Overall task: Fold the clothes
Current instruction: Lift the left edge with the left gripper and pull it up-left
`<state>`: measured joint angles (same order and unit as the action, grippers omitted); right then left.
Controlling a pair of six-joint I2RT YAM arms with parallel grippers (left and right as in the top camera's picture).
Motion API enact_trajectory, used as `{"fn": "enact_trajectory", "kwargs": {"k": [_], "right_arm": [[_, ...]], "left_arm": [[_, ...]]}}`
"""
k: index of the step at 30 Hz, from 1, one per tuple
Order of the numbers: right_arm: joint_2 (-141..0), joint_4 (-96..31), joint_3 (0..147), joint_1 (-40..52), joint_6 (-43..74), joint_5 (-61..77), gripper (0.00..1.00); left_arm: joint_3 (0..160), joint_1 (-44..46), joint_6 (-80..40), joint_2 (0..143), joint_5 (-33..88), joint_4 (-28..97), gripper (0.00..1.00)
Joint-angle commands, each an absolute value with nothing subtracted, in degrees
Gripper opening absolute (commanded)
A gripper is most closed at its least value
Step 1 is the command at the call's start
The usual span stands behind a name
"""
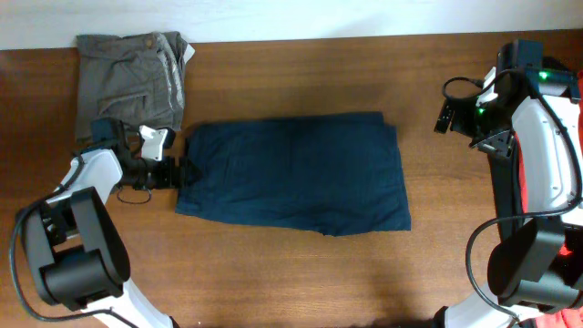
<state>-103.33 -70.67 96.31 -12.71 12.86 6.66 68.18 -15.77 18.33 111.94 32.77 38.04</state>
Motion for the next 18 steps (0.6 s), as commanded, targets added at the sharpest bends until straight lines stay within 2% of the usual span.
{"fn": "enact_trajectory", "kwargs": {"k": [1,3,4,7,9,11,15,17,18], "right_arm": [[-103.02,-70.74,96.66,-12.88,12.45,5.91,0.99],[-103.02,-70.74,96.66,-12.88,12.45,5.91,0.99],[-103.02,-70.74,96.66,-12.88,12.43,5.91,0.99],[-103.02,-70.74,96.66,-12.88,12.45,5.91,0.99],[-103.02,-70.74,96.66,-12.88,12.45,5.89,0.99],[-103.02,-70.74,96.66,-12.88,12.45,5.91,0.99],[-103.02,-70.74,96.66,-12.88,12.45,5.91,0.99],[-103.02,-70.74,96.64,-12.88,12.43,5.91,0.99],[-103.02,-70.74,96.64,-12.88,12.45,5.91,0.99]], "left_arm": [[67.88,-15.16,18.96,117.56,33.76,38.13,0.89],[67.88,-14.57,18.96,118.96,33.74,38.15,0.89],[67.88,-14.33,18.96,119.17,33.74,38.24,0.84],[67.88,-13.43,18.96,119.57,33.69,38.41,0.81],[67.88,-12.82,18.94,119.57,33.71,38.3,0.65],[67.88,-12.27,18.94,119.57,33.71,38.15,0.41],[67.88,-11.99,18.94,119.57,33.69,38.22,0.24],[67.88,-11.99,18.94,119.57,33.69,38.17,0.09],[67.88,-11.99,18.94,119.57,33.69,38.17,0.05]]}}
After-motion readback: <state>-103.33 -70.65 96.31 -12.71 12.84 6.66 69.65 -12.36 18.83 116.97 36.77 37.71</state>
